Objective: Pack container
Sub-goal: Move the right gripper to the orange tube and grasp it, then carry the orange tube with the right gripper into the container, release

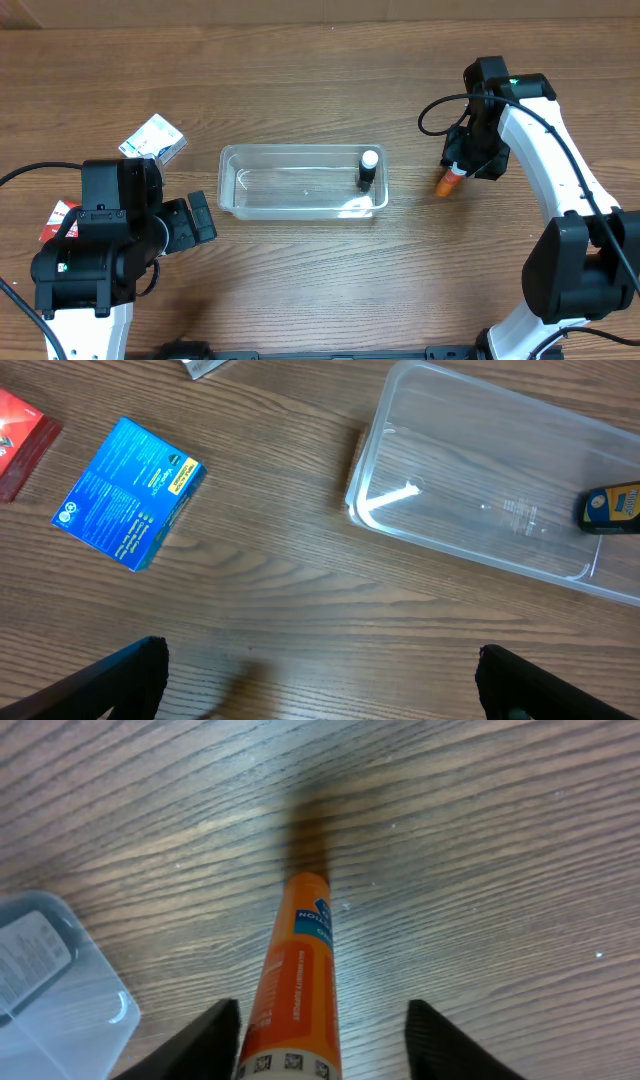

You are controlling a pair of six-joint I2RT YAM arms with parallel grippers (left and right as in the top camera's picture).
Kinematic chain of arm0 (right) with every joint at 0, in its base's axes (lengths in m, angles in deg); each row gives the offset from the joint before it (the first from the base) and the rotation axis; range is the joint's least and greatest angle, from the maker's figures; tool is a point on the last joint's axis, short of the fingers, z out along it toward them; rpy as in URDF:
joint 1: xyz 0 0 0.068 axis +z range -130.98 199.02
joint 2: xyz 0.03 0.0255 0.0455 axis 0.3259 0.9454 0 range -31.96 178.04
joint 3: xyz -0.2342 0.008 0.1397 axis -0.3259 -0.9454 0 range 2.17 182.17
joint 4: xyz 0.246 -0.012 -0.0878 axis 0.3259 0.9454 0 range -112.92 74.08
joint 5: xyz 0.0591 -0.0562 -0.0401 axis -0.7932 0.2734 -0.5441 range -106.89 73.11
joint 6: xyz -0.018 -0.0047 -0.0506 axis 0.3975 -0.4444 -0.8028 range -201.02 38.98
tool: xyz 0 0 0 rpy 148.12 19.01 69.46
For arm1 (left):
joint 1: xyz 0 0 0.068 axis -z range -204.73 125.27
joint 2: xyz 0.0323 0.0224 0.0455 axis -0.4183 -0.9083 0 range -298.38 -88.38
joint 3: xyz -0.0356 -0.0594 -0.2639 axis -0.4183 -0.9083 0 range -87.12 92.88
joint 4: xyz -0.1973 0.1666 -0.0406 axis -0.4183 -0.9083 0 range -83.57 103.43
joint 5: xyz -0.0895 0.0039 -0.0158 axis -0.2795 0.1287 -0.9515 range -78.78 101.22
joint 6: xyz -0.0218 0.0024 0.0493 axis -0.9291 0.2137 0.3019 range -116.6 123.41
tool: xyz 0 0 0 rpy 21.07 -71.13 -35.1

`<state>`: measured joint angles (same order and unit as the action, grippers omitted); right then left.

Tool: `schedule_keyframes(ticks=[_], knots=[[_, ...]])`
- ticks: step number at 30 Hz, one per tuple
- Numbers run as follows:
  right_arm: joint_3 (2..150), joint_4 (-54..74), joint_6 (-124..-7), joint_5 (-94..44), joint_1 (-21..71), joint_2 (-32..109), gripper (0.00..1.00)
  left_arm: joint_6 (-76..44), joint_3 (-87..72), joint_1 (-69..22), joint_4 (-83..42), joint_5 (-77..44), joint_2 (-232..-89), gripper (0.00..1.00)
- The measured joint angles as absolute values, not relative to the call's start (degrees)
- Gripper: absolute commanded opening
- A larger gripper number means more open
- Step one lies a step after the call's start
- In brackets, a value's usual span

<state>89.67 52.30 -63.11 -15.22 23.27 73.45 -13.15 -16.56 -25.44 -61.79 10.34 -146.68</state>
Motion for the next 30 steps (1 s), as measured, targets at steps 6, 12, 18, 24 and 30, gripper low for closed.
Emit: schedule_keyframes(ticks=[6, 12, 18, 24, 30], knots=[[89.7, 52.2, -63.2, -15.2, 23.3, 73.4, 0.27, -13.2, -16.6, -25.4, -61.8, 10.3, -146.7, 1.00], [89.7, 52.2, -63.3, -15.2, 23.3, 73.4, 0.13, -13.2, -16.6, -25.4, -61.8, 10.3, -146.7, 1.00], [89.9, 53.7, -63.3, -15.2, 23.4, 73.4, 0.10, -13.2, -16.6, -25.4, -61.8, 10.3, -146.7, 1.00], [97.4, 58.7, -63.3, -14.3, 26.0, 72.4, 0.10, -13.2, -16.6, -25.4, -61.8, 10.3, -146.7, 1.00], [102.8, 60.4, -63.1, -13.6, 36.0, 60.4, 0.10, -13.2, -16.6, -25.4, -61.8, 10.3, -146.7, 1.00]])
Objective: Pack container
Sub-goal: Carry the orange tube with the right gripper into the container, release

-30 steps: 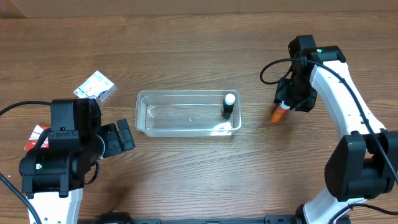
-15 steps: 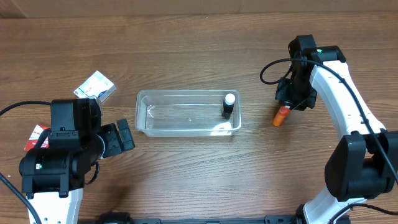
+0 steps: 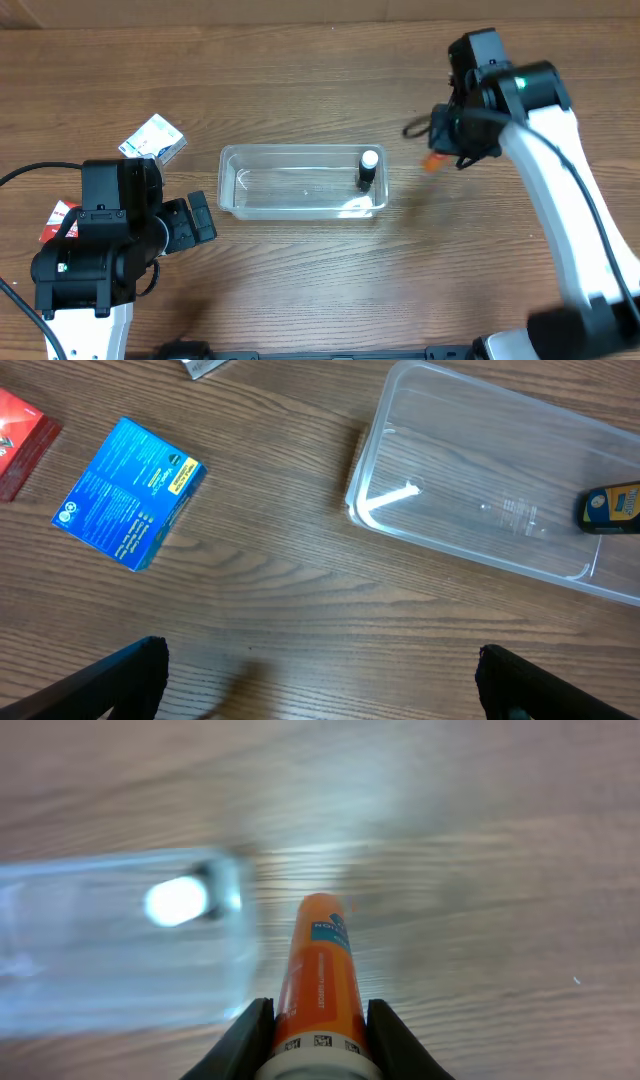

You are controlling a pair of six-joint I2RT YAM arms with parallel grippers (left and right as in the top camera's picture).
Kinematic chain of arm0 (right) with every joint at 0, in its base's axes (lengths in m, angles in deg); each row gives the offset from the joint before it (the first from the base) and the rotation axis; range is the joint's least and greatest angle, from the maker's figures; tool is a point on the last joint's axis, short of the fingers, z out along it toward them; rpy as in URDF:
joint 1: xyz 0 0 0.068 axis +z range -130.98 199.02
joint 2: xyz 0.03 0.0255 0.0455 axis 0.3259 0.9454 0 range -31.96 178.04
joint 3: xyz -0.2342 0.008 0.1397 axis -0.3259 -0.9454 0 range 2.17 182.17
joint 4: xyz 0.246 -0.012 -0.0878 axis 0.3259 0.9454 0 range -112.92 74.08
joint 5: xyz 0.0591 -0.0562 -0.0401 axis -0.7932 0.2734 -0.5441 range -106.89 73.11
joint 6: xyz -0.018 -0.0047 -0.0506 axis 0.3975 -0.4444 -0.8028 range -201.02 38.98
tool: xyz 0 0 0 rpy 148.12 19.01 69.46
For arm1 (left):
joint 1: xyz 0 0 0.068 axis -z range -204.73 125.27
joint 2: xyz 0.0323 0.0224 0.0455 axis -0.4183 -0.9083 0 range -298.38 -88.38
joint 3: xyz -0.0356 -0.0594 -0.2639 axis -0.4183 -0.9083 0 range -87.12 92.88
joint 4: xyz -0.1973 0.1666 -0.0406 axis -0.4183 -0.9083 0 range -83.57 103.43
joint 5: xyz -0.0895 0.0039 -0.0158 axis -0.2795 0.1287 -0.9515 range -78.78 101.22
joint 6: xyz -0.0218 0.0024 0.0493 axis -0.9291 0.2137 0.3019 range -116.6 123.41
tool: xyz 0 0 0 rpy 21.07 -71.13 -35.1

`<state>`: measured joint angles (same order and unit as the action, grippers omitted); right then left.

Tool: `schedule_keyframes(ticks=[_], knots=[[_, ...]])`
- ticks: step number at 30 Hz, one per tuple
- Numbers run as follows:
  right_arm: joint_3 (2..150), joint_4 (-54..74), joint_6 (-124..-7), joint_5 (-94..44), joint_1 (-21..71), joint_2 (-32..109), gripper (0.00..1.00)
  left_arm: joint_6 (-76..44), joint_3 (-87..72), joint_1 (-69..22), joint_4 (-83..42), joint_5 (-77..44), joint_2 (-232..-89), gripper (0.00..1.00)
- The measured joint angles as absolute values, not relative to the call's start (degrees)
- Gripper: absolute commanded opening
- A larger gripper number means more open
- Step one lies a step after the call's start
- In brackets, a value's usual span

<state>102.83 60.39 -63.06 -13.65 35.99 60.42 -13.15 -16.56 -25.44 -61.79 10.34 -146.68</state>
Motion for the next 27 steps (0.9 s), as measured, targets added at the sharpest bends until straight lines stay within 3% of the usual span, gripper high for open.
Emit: schedule_keyframes(ticks=[10, 27], knots=[[102.6, 60.2, -57.1, -10.6, 53.1, 54.7, 0.10, -13.2, -16.6, -25.4, -61.8, 10.3, -146.7, 1.00], [82.4, 43.3, -54.6, -8.5, 54.4, 56.9, 0.10, -13.2, -16.6, -25.4, -61.8, 10.3, -146.7, 1.00]])
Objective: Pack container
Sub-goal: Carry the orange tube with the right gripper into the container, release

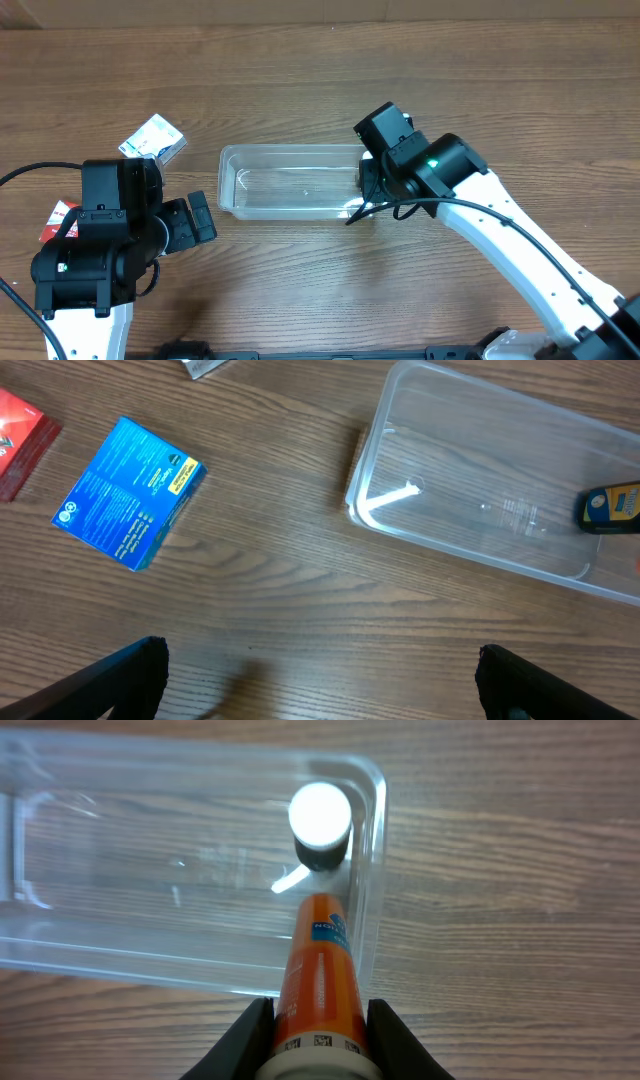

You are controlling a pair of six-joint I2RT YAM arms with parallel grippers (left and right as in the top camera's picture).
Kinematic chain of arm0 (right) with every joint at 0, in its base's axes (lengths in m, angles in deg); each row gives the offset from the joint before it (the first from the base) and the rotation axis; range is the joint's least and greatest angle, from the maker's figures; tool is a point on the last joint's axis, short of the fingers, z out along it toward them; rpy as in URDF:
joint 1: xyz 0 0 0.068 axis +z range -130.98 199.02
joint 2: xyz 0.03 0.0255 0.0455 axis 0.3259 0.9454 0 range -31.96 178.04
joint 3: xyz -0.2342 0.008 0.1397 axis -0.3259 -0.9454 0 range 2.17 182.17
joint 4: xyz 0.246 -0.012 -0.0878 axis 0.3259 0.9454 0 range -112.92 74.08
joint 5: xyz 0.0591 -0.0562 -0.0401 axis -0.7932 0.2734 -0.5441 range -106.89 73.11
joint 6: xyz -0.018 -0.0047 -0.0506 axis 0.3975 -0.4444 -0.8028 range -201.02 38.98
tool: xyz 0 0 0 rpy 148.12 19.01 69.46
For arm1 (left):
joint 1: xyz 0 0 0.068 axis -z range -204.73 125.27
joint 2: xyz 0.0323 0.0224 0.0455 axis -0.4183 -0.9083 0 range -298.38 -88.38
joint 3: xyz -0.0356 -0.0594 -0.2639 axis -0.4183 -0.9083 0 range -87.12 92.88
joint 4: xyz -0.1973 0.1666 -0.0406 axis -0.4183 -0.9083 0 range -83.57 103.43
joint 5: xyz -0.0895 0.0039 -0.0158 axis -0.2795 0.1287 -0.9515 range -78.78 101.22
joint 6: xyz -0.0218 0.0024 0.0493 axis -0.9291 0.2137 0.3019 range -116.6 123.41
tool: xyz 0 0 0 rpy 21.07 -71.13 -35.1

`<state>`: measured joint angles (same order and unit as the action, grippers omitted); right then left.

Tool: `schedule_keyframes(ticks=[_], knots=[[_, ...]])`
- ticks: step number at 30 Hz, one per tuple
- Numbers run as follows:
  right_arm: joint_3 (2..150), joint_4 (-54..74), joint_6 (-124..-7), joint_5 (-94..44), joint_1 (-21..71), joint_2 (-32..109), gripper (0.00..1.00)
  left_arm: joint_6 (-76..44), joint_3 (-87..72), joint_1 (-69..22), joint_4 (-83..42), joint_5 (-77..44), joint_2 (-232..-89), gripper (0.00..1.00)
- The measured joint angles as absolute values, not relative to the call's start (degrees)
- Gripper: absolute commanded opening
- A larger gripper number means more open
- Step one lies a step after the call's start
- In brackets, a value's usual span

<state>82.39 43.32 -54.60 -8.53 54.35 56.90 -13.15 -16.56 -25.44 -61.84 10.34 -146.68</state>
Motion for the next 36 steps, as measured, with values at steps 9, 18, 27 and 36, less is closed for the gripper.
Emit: schedule_keyframes(ticks=[9, 18, 27, 36], knots=[[81.2, 40.4, -54.5, -8.5, 54.4, 63.3, 0.10, -13.2, -16.6, -25.4, -61.8, 10.3, -146.7, 1.00], [81.3, 39.9, -54.5, -8.4, 54.4, 67.1, 0.18, -13.2, -16.6, -25.4, -61.8, 10.3, -146.7, 1.00], [81.3, 40.4, -55.4, -8.3, 54.4, 67.1, 0.49, -13.2, -16.6, -25.4, -61.8, 10.3, -146.7, 1.00], [81.6, 41.1, -56.7, -7.0, 54.4, 67.2, 0.75, -13.2, -16.6, -25.4, -61.8, 10.3, -146.7, 1.00]])
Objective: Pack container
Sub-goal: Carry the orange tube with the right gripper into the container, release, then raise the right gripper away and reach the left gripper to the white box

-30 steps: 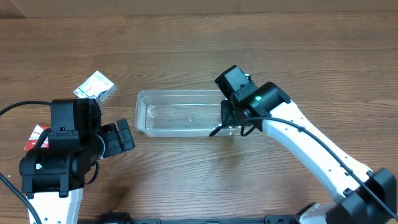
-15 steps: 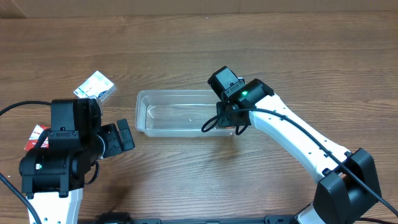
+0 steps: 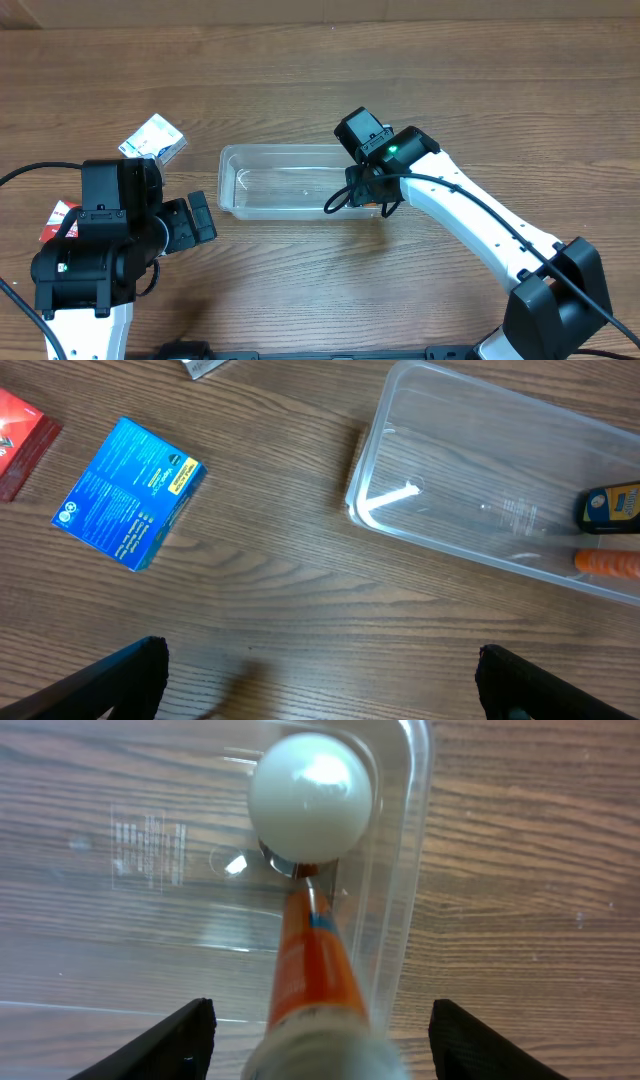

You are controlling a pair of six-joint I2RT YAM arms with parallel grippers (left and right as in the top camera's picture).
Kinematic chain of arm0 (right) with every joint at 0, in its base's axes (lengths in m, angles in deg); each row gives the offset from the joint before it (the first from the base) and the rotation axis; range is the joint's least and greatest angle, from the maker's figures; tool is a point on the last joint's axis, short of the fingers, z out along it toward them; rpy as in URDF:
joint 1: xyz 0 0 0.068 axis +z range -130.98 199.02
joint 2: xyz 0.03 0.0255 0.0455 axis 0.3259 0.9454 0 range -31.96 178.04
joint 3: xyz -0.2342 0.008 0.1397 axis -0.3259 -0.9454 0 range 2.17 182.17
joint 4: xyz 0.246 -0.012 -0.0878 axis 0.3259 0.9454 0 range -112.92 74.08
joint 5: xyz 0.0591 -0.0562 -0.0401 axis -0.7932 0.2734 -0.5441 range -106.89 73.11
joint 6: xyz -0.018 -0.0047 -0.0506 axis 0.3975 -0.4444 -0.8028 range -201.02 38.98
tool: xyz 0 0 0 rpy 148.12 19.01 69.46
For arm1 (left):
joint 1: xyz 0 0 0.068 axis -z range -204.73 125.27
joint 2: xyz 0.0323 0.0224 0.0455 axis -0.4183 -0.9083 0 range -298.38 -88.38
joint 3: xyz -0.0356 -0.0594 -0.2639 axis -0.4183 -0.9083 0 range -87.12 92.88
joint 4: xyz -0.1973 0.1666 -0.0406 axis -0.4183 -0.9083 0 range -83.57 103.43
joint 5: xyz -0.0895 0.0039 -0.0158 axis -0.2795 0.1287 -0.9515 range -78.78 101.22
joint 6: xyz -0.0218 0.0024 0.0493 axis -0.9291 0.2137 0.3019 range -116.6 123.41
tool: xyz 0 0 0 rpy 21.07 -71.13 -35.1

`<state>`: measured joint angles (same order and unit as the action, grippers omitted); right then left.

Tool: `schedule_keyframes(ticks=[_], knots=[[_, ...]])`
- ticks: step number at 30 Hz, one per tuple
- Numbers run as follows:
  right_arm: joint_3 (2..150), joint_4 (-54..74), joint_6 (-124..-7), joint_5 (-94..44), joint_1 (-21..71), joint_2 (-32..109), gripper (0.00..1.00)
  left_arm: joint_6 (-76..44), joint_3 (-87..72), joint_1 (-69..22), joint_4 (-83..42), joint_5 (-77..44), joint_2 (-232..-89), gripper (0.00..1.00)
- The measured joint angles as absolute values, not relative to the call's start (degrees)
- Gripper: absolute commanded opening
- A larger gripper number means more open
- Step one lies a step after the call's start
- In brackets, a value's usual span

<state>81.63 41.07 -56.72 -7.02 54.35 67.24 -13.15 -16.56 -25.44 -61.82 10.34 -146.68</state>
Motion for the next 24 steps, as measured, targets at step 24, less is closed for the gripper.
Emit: schedule_keyframes(ticks=[24], knots=[[99.7, 59.9, -51.8, -14.4, 23.0, 51.7, 1.00, -11.5, -7.9, -26.8, -65.9, 14.6, -152.2, 1.00]])
